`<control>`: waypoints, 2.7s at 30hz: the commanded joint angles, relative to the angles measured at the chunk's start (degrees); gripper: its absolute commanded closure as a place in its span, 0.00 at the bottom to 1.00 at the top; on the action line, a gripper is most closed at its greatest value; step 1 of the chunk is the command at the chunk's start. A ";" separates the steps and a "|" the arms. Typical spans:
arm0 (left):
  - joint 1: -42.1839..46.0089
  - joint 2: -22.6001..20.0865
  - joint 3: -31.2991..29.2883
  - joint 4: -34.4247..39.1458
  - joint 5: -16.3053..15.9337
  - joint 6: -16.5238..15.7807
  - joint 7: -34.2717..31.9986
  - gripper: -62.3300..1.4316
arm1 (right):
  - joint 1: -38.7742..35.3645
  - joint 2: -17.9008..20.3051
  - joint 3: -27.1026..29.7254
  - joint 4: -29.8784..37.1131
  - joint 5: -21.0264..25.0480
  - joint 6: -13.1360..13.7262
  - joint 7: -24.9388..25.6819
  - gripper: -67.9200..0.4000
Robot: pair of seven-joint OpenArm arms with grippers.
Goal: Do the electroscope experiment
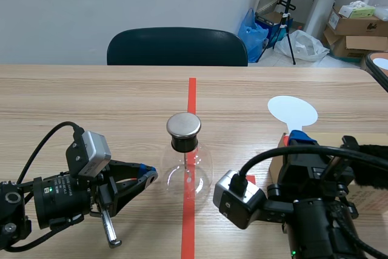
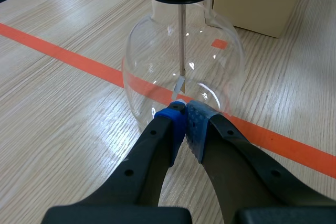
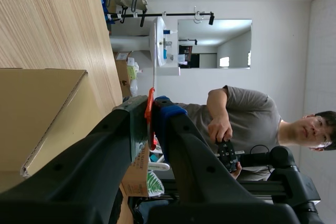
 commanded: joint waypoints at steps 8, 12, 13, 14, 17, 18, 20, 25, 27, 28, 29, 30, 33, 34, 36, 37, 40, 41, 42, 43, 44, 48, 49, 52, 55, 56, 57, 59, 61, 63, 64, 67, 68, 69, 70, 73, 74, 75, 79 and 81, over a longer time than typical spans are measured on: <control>0.00 -0.17 -0.11 0.90 -0.76 -0.28 -1.14 0.93 | 0.37 0.28 -0.11 0.48 -0.04 -0.61 -0.37 0.98; 0.00 -0.17 -0.11 0.90 -0.76 -0.28 -1.14 0.93 | 0.37 0.28 -0.11 0.48 -0.04 -0.61 -0.37 0.98; 0.00 -0.17 -0.11 0.90 -0.76 -0.28 -1.14 0.93 | 0.37 0.28 -0.11 0.48 -0.04 -0.61 -0.37 0.98; 0.00 -0.17 -0.11 0.90 -0.76 -0.28 -1.14 0.93 | 0.37 0.28 -0.11 0.48 -0.04 -0.61 -0.37 0.98; 0.00 -0.17 -0.11 0.90 -0.76 -0.28 -1.14 0.93 | 0.37 0.28 -0.11 0.48 -0.04 -0.61 -0.37 0.98; 0.00 -0.17 -0.11 0.90 -0.76 -0.28 -1.14 0.93 | 0.37 0.28 -0.11 0.48 -0.04 -0.61 -0.37 0.98; 0.00 -0.17 -0.11 0.90 -0.76 -0.28 -1.14 0.93 | 0.37 0.28 -0.11 0.48 -0.04 -0.61 -0.37 0.98; 0.00 -0.17 -0.11 0.90 -0.76 -0.28 -1.14 0.93 | 0.37 0.28 -0.11 0.48 -0.04 -0.61 -0.37 0.98; 0.00 -0.17 -0.11 0.90 -0.76 -0.28 -1.14 0.93 | 0.37 0.28 -0.11 0.48 -0.04 -0.61 -0.37 0.98; 0.00 -0.17 -0.11 0.90 -0.76 -0.28 -1.14 0.93 | 0.37 0.28 -0.11 0.48 -0.04 -0.61 -0.37 0.98; 0.00 -0.17 -0.11 0.90 -0.76 -0.28 -1.14 0.93 | 0.37 0.26 -0.11 0.48 -0.04 -0.61 -0.37 0.98; 0.00 -0.17 -0.11 0.90 -0.76 -0.28 -1.14 0.93 | 0.37 0.26 -0.11 0.48 -0.04 -0.63 -0.37 0.98; 0.00 -0.17 -0.11 0.90 -0.76 -0.28 -1.16 0.93 | -0.20 0.02 -0.11 0.50 -0.04 -0.90 -0.39 0.98; 0.00 -0.17 -0.11 0.90 -0.76 -0.28 -1.18 0.93 | -0.50 -0.02 -0.09 0.50 -0.04 -1.11 -0.39 0.98; 0.00 -0.26 -0.11 0.90 -0.76 -0.28 -1.18 0.93 | -1.38 -0.04 -0.09 0.85 -0.04 -1.22 -0.39 0.98; 0.00 -0.31 -0.11 0.90 -0.76 -0.31 -1.20 0.93 | -1.92 -0.04 -0.04 1.11 -0.04 -1.64 -0.37 0.98; 0.00 -0.28 -0.11 0.92 -0.76 -0.28 -1.33 0.93 | -3.26 -0.04 1.03 2.38 -0.04 -4.76 -0.37 0.98; 0.00 -0.28 -0.11 0.96 -0.76 -0.28 -1.55 0.93 | -3.63 -0.04 1.53 2.86 -0.04 -5.29 -0.37 0.98; 0.00 -0.28 -0.11 0.96 -0.76 -0.28 -1.57 0.93 | -4.26 -0.04 2.08 3.26 -0.04 -5.79 -0.37 0.98; 0.00 -0.28 -0.11 0.96 -0.76 -0.28 -1.57 0.93 | -4.81 -0.04 2.64 3.63 -0.04 -6.05 -0.33 0.98; 0.00 -0.28 -0.11 0.96 -0.76 -0.28 -1.57 0.93 | -5.62 -0.04 3.17 3.98 -0.04 -6.08 0.07 0.98; 0.02 -0.33 -0.11 0.96 -0.76 -0.28 -1.55 0.93 | -8.48 -0.20 5.64 4.33 -0.04 -10.58 3.13 0.98; 0.02 -0.33 -0.11 0.96 -0.76 -0.28 -1.55 0.93 | -9.07 -0.20 6.23 4.33 -0.04 -11.25 4.13 0.98; 0.04 -0.50 -0.11 0.96 -0.76 -0.31 -1.57 0.93 | -10.88 -0.20 8.15 4.33 -0.04 -11.25 6.67 0.98; 0.83 -2.10 -0.11 2.36 -0.76 -0.74 -1.62 0.93 | -12.35 -0.20 9.92 4.31 -0.04 -11.25 9.22 0.98; 1.44 -3.02 -0.13 3.52 -0.79 -0.74 -1.81 0.93 | -12.72 -0.20 10.49 4.31 -0.04 -11.25 10.34 0.98; 2.34 -4.11 -0.31 5.01 -0.79 -0.76 -2.36 0.93 | -13.03 -0.20 10.99 4.24 -0.04 -11.25 11.58 0.98; 4.74 -6.71 -0.94 8.41 -1.09 -1.60 -3.78 0.93 | -13.40 -0.20 11.82 3.78 -0.04 -11.25 13.07 0.98; 7.58 -9.33 -2.10 12.13 -2.27 -3.17 -4.66 0.93 | -13.51 -0.20 12.44 3.04 -0.04 -11.25 13.88 0.98; 10.60 -11.98 -3.50 16.09 -3.41 -4.44 -4.61 0.93 | -13.46 -0.20 13.31 2.01 -0.04 -11.25 15.23 0.98; 12.24 -13.31 -4.31 18.03 -4.37 -5.18 -4.61 0.93 | -13.44 -0.20 13.90 1.51 -0.04 -11.25 16.28 0.98; 17.38 -17.11 -6.82 24.17 -6.86 -6.78 -4.61 0.87 | -13.29 -0.20 15.74 -0.26 -0.04 -11.25 19.54 0.98; 19.08 -18.34 -7.72 26.18 -7.54 -6.91 -4.61 0.79 | -13.27 -0.20 16.09 -1.03 0.04 -11.25 20.41 0.98; 20.81 -19.54 -8.68 28.26 -8.17 -7.23 -4.61 0.70 | -13.11 -0.22 16.44 -1.81 0.42 -11.25 21.16 0.98; 22.47 -20.65 -9.68 30.21 -8.66 -7.87 -4.61 0.61 | -12.96 -0.22 16.70 -2.49 0.59 -11.25 21.33 0.98; 27.39 -23.65 -13.38 35.36 -10.93 -7.87 -4.66 0.37 | -12.76 -1.03 18.14 -4.00 1.73 -11.25 22.10 0.98; 28.94 -24.37 -14.75 36.79 -11.85 -7.87 -4.68 0.27 | -12.70 -1.16 18.82 -4.15 2.14 -11.25 22.51 0.98; 30.51 -25.05 -16.11 38.12 -12.46 -7.87 -5.14 0.15 | -12.66 -1.16 19.34 -4.26 2.91 -11.25 23.10 0.98; 35.93 -26.38 -21.33 41.94 -14.16 -7.87 -8.63 0.00 | -12.35 -1.14 20.90 -4.44 4.70 -11.25 25.27 0.98; 37.79 -26.75 -23.45 43.12 -14.75 -7.87 -8.68 0.00 | -12.11 -1.16 21.31 -4.96 6.14 -11.25 26.88 0.98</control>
